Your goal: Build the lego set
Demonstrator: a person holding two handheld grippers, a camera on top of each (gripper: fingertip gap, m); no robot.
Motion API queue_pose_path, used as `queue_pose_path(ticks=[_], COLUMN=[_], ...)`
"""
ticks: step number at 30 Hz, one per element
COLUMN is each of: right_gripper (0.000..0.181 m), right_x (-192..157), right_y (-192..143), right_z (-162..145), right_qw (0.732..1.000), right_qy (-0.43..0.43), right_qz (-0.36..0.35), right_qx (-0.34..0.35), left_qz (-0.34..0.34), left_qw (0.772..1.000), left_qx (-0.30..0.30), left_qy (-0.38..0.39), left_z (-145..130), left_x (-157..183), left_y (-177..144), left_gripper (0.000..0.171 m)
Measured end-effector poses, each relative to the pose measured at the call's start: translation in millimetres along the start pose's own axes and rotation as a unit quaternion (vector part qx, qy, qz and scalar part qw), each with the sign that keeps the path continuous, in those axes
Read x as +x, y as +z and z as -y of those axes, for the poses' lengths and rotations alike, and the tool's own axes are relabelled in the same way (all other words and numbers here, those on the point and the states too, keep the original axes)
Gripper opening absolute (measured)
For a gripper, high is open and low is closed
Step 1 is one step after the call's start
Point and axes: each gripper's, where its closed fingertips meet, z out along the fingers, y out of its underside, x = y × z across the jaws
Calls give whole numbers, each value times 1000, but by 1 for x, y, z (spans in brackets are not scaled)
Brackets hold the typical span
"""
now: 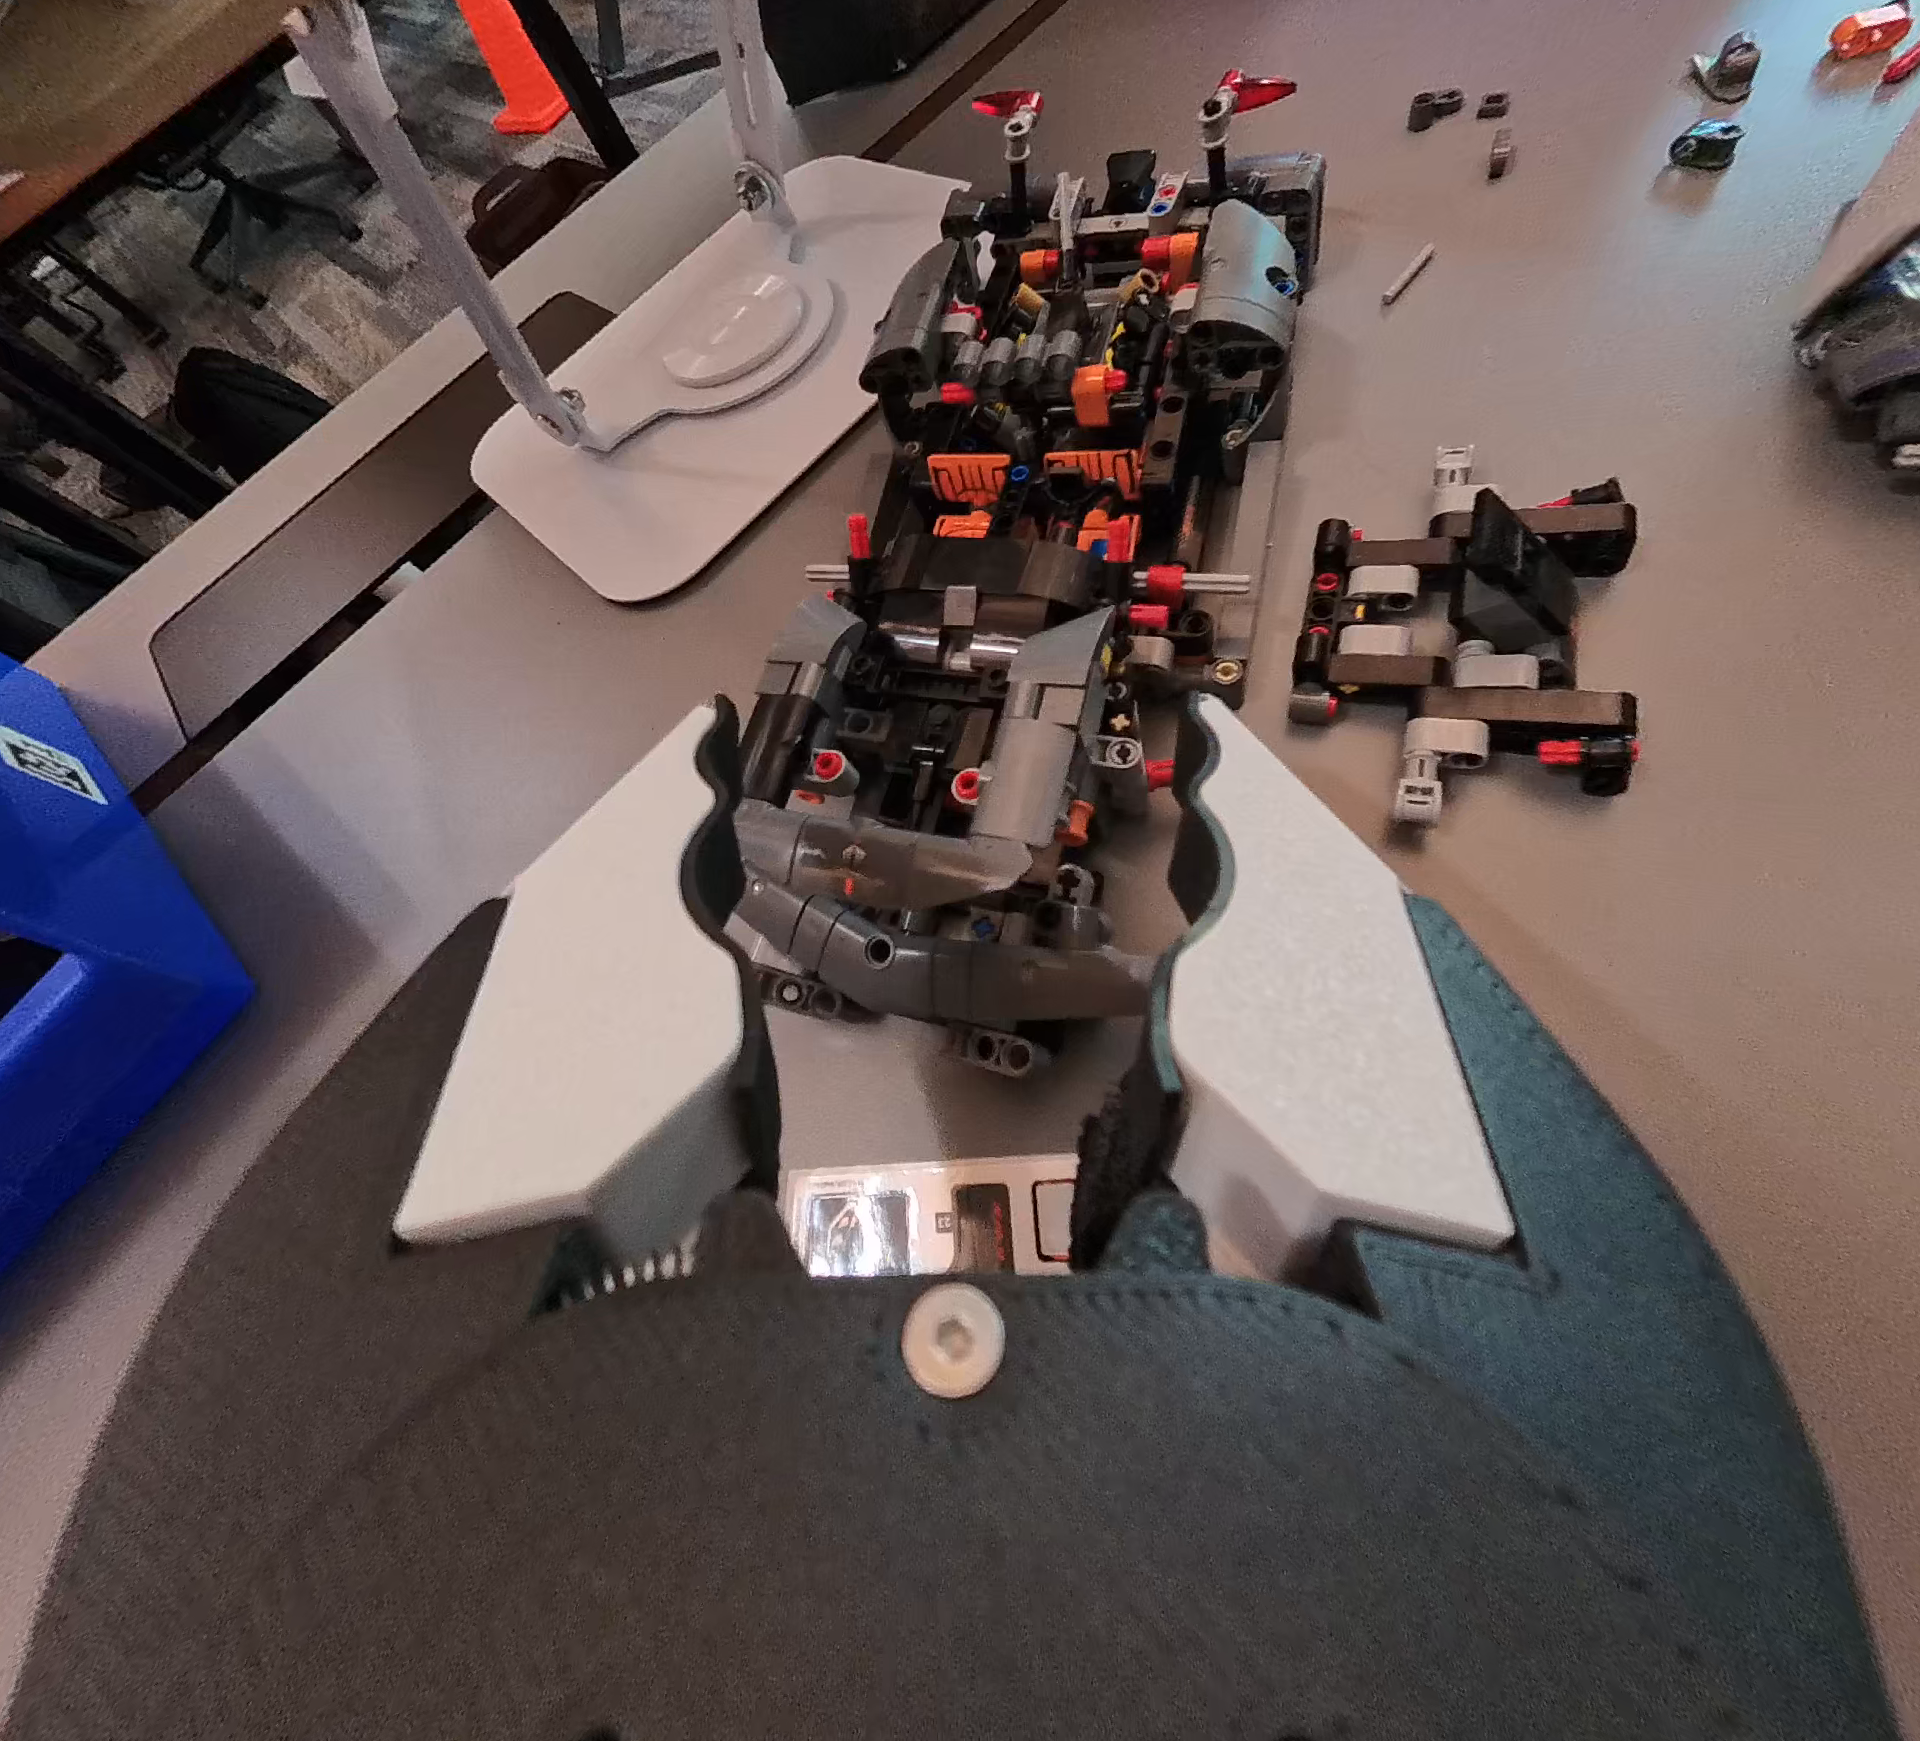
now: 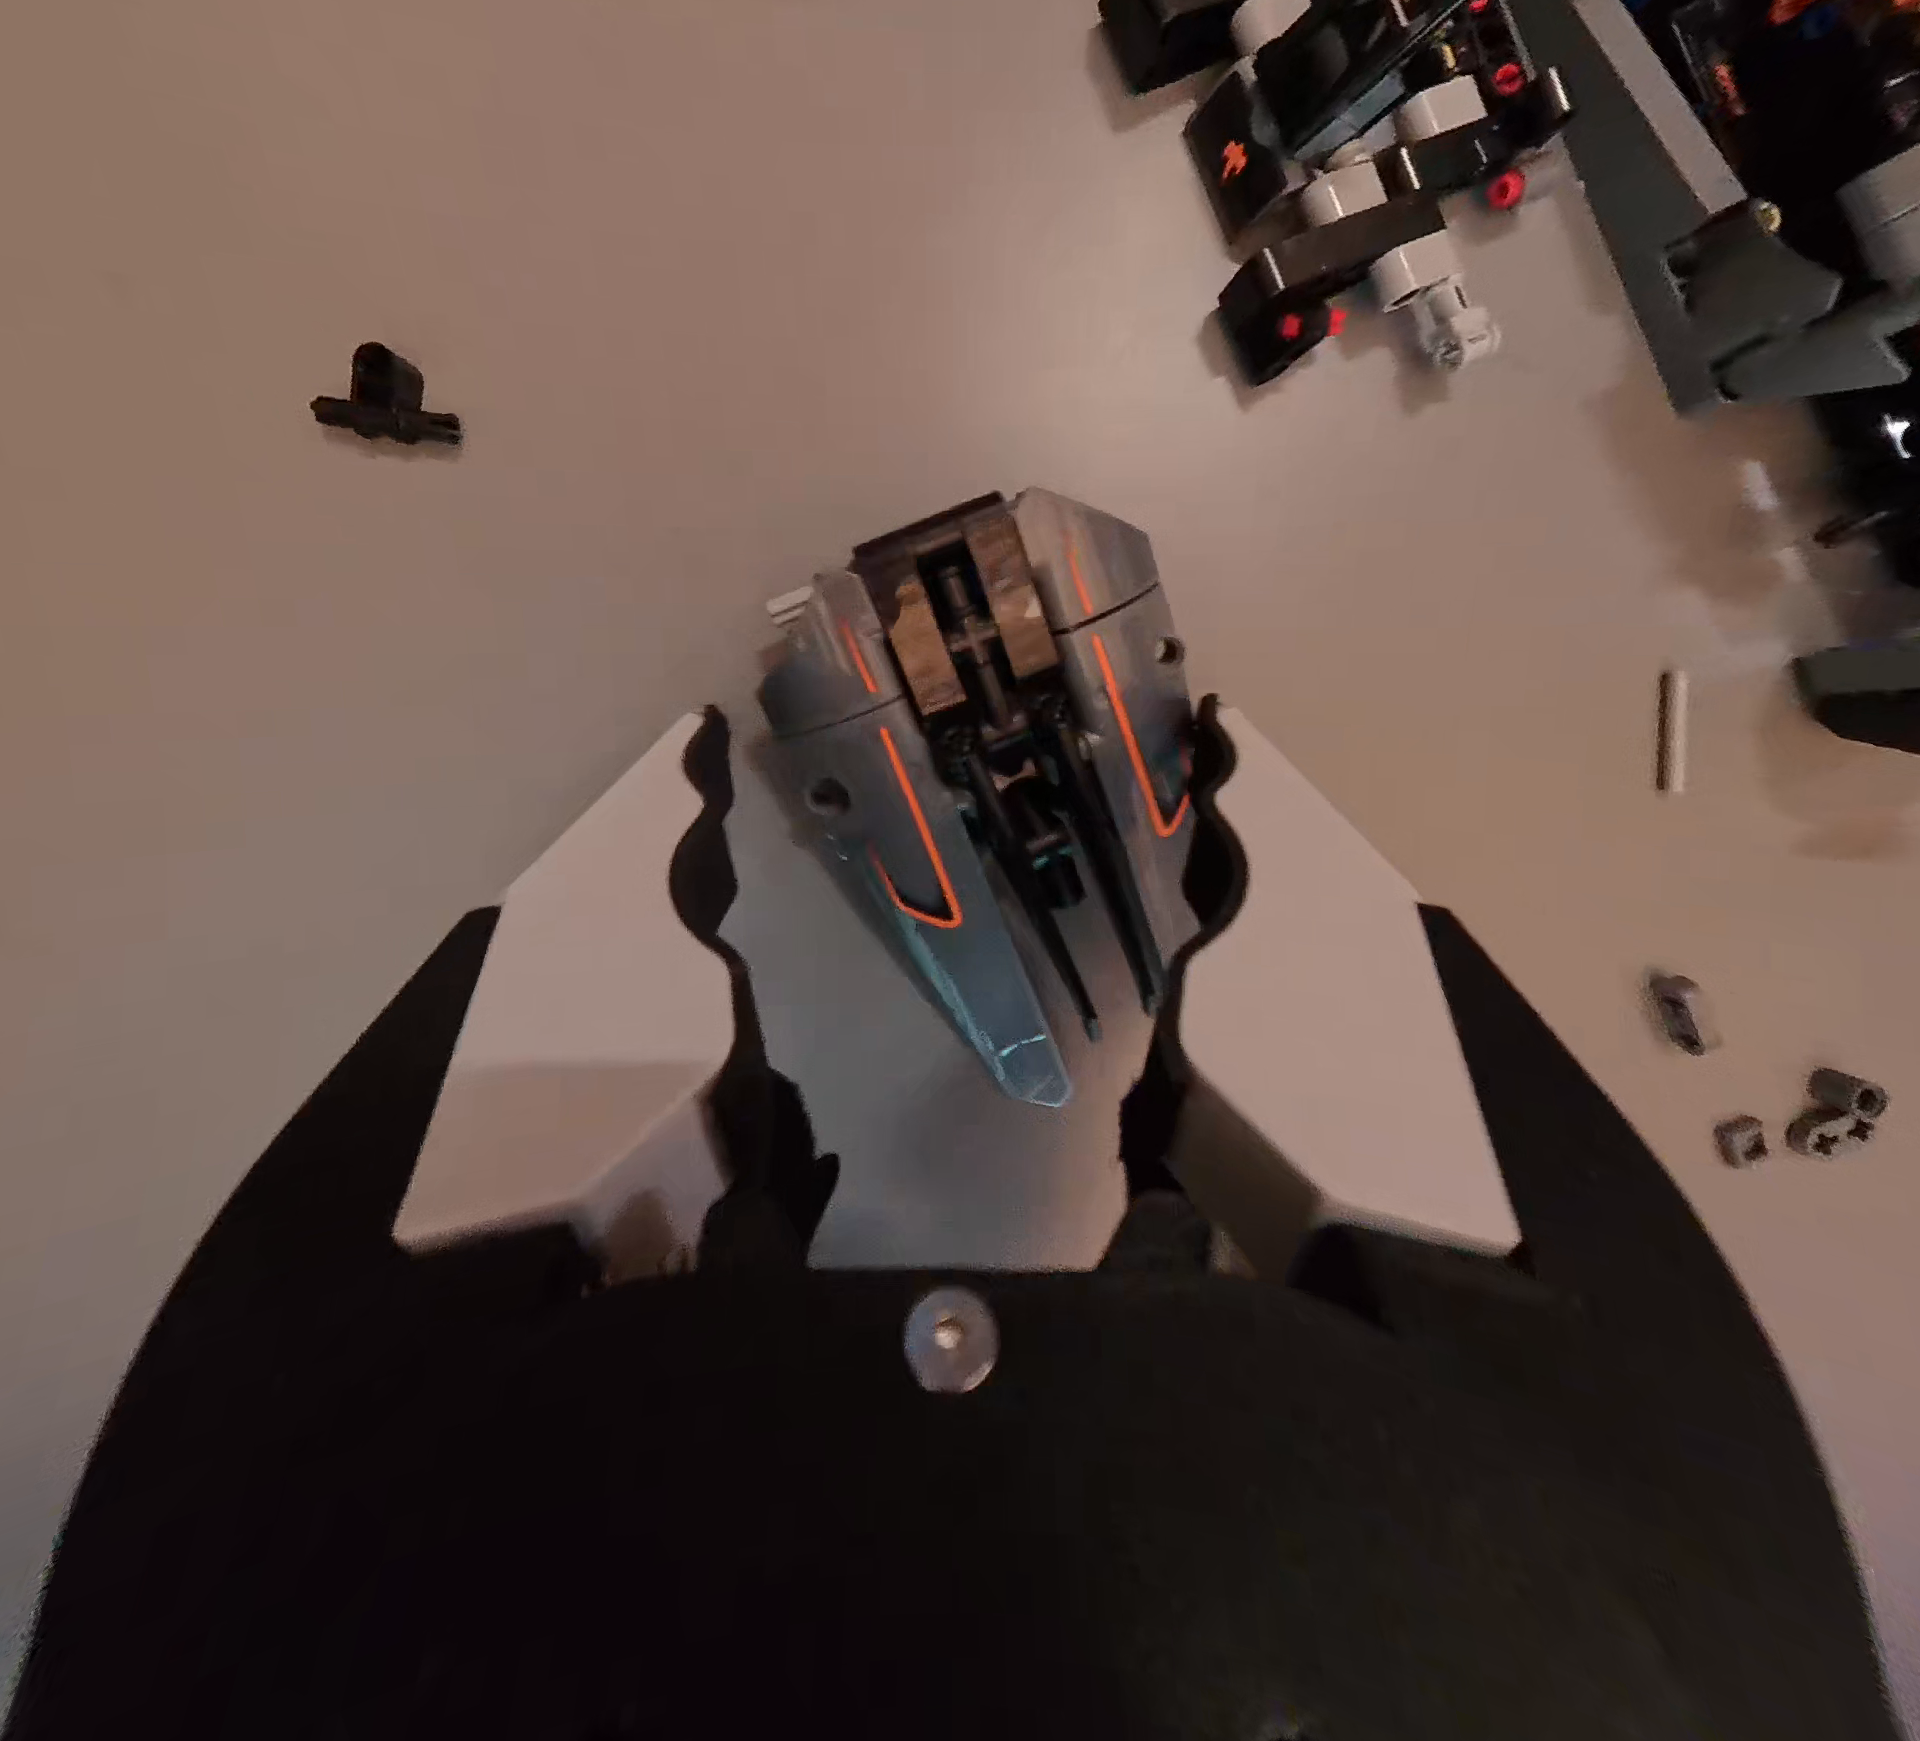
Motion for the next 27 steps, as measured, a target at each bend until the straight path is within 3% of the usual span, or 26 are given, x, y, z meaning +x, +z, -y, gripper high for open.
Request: queue_pose_path(ticks=[1,11,19,20,21,22,24,27], right_gripper=[78,76,74,69,47,39,44,37], right_x=[1,-4,-6,-7,-8,-6,-13,-8], right_y=[-1,-4,-21,-23,-27,-31,-34,-26], right_z=[0,1,20,23,27,30,35,25], right_qw=[1000,999,991,990,988,986,984,991], right_qy=[0,39,77,79,79,83,79,70], right_qz=[-2,-1,9,12,19,16,36,6], right_qx=[4,30,107,117,130,144,156,112], left_qz=[-2,-21,-20,-20,-19,-17,-18,-19], left_qw=[1000,1000,1000,1000,1000,1000,1000,1000], left_qx=[-1,-11,-13,-13,-13,-15,-14,-13], left_qy=[-2,-15,-14,-15,-15,-16,-19,-19], left_z=[-1,-8,-9,-8,-8,-9,-9,-9], left_x=[0,2,3,3,2,2,2,2], left_y=[1,6,8,8,8,8,8,8], left_gripper=[82,83,83,83,83,82,82,82])
